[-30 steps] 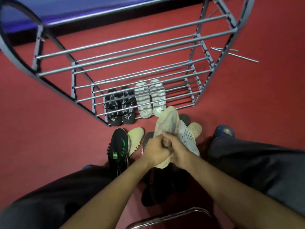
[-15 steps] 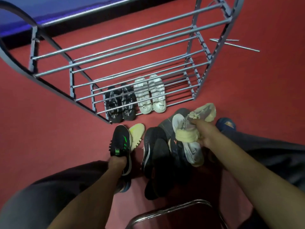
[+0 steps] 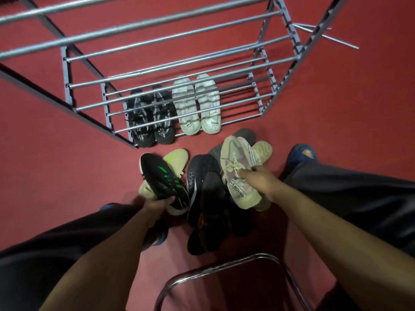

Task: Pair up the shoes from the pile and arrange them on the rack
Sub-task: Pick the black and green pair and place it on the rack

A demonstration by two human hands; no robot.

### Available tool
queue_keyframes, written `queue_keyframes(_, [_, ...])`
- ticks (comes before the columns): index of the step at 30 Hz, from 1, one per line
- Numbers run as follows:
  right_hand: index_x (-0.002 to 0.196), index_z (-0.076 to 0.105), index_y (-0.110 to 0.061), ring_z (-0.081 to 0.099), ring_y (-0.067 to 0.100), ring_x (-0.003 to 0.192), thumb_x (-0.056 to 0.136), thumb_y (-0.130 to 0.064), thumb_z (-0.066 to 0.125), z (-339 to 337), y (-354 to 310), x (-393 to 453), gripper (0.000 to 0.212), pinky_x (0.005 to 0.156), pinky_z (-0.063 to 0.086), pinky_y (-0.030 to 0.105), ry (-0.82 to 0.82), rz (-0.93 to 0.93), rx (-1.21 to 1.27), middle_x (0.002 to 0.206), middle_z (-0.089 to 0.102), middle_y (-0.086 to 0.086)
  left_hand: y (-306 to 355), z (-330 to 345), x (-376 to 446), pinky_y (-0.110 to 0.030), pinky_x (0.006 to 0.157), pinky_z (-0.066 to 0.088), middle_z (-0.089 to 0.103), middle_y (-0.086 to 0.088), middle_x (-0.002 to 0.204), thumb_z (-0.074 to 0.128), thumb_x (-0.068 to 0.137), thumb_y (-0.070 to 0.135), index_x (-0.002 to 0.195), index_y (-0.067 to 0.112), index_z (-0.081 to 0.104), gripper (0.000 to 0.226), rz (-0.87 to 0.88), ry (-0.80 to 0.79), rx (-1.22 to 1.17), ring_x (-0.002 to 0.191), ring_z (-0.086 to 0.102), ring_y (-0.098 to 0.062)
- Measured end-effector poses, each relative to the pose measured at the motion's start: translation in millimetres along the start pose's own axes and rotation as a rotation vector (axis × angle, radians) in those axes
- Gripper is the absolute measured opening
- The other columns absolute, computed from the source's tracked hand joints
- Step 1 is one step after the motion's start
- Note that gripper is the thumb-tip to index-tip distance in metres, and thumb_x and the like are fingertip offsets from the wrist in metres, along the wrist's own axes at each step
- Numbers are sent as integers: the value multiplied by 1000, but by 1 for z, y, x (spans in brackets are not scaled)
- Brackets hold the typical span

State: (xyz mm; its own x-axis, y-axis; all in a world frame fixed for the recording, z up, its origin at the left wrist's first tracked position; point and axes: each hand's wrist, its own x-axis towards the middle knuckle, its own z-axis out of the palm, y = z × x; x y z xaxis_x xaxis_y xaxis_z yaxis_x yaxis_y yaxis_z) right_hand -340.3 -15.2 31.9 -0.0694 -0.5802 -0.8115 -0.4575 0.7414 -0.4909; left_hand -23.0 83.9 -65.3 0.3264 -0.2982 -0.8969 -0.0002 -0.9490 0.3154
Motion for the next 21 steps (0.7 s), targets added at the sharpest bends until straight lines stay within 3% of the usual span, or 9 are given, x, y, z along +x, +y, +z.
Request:
queue_keyframes(2, [107, 70, -10, 67, 26, 101, 83, -30, 69, -3, 12, 5, 32, 94, 53, 36, 22, 9, -109, 107, 71, 5, 12, 18, -6, -38, 81, 57, 74, -22, 105, 80, 68, 29, 107, 3, 70, 48, 27, -22, -62, 86, 70, -29])
queue_keyframes(5, [87, 68, -22, 66, 30, 105, 76, -17, 63, 0, 27, -2, 13, 92, 50, 34, -4, -70, -306, 99, 69, 1, 35, 22, -29, -42, 96, 54, 72, -12, 104, 67, 76, 38, 104, 9, 69, 41, 74, 153, -115, 97, 68, -28])
queue_keyframes(8, [103, 64, -21, 65, 28, 111, 85, 0, 56, 20, 19, -23, 29, 98, 51, 43, -237, -122, -126, 112, 69, 7, 53, 21, -70, -42, 85, 57, 76, -10, 95, 60, 80, 38, 106, 8, 73, 41, 143, 122, -411, 90, 71, -29])
queue_keyframes(10, [123, 59, -17, 62, 22, 118, 91, -6, 59, 30, 7, -33, 34, 93, 50, 35, -295, -129, -65, 125, 65, 5, 61, 28, -102, -31, 72, 56, 74, -2, 67, 53, 90, 29, 81, 13, 77, 30, 190, 1, -493, 74, 69, -25])
queue_keyframes(13, [105, 60, -24, 63, 22, 91, 84, -37, 66, 27, 0, -39, 25, 70, 46, 36, -189, -39, 27, 97, 65, 6, 67, 42, -141, -19, 51, 52, 72, -2, 64, 41, 96, 24, 65, 16, 75, 47, 215, -261, -506, 57, 67, -17])
queue_keyframes(15, [82, 59, -19, 56, 21, 69, 76, -36, 63, 16, 4, -35, 18, 62, 43, 41, 44, -67, 28, 73, 60, 6, 72, 52, -151, -27, 64, 56, 74, -10, 83, 39, 90, 25, 79, 12, 77, 43, 200, -385, -490, 70, 70, -24])
queue_keyframes(17, [89, 64, -16, 59, 18, 76, 80, -42, 67, 2, 9, -38, 27, 69, 44, 32, 116, -40, 106, 79, 63, 1, 75, 64, -154, -35, 80, 53, 73, -14, 99, 39, 87, 24, 96, 8, 75, 40, 224, -450, -421, 86, 68, -29])
queue_keyframes(19, [108, 66, -16, 63, 17, 96, 82, -60, 66, -5, 9, -43, 51, 88, 48, 33, -171, 61, 362, 100, 69, -2, 78, 81, -162, -34, 84, 53, 73, -13, 106, 40, 86, 21, 105, 7, 71, 39, 252, -468, -304, 93, 68, -26])
queue_keyframes(21, [124, 66, -18, 65, 23, 113, 80, -63, 68, -4, 6, -43, 64, 103, 47, 43, -421, 19, 564, 117, 72, 1, 78, 97, -167, -28, 72, 53, 74, -7, 91, 40, 88, 17, 94, 10, 71, 33, 293, -525, -178, 79, 69, -18])
